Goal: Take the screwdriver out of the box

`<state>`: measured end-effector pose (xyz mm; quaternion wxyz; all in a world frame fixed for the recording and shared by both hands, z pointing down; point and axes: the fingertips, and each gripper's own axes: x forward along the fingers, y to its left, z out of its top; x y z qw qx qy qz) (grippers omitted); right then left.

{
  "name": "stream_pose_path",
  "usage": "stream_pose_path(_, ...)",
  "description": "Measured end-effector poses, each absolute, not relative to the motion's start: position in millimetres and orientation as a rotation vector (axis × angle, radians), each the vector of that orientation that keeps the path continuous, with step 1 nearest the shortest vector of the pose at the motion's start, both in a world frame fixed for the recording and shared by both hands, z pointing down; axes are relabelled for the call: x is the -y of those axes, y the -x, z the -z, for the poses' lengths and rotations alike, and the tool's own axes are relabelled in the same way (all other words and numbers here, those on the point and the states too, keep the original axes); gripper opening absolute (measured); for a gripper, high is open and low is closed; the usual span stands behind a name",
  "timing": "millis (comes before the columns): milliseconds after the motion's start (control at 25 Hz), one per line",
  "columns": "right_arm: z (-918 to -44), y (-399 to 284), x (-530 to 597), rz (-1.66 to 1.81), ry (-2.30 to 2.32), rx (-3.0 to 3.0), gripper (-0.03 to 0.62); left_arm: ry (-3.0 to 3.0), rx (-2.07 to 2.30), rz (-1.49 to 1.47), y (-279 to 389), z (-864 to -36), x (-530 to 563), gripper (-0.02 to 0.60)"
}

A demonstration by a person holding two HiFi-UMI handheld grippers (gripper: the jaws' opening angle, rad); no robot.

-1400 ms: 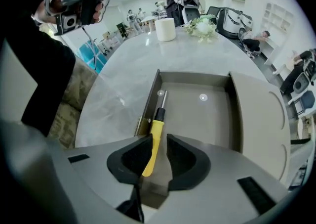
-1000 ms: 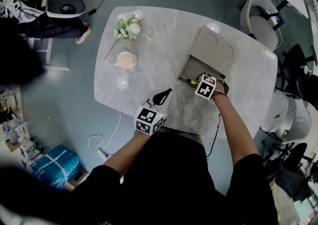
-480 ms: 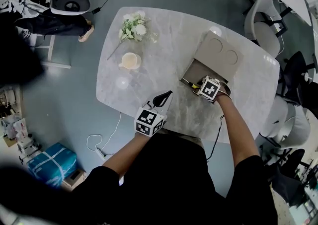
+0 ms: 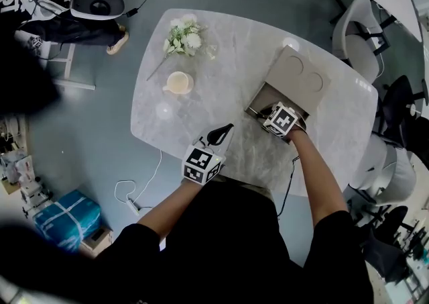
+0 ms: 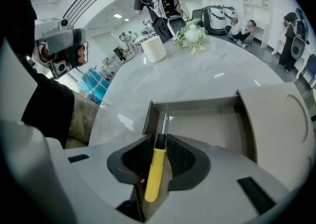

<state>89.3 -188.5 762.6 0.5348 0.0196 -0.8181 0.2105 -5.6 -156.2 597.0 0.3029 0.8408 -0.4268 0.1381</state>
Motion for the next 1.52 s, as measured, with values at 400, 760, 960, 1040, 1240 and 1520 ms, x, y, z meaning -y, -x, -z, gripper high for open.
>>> stream_pose_path(400,-777,-77,195,-0.228,0.026,1.809,0.069,-2.204,1.162,-0.361,20,-599,160,0.017)
stream_pose_path(760,-773,-85,188,-0.199,-0.043,1.853,0.058,-2.223,1.174,-0.350,22,-594,160,0.017)
stream_pose_path(960,-736,-98,192,-0.198,-0.238,1.965,0.058,-2.245,1.187,-0.349,22,-583,155,0.017)
stream_pose_path(1040,-712,-101,192,-0.193,-0.330,2.029,0.058,-2.261,1.190,-0.352,19,-578,150,0.017)
stream_pose_path(1240,-639,-115,188,-0.257,-0.577,2.214,0.058,-2.317,1.201,-0.340,-1,-552,142,0.017)
stream_pose_path(1520,-532,-139,160,-0.384,-0.916,2.484,0.058,-2.368,1.248,-0.271,-21,-501,125,0.017)
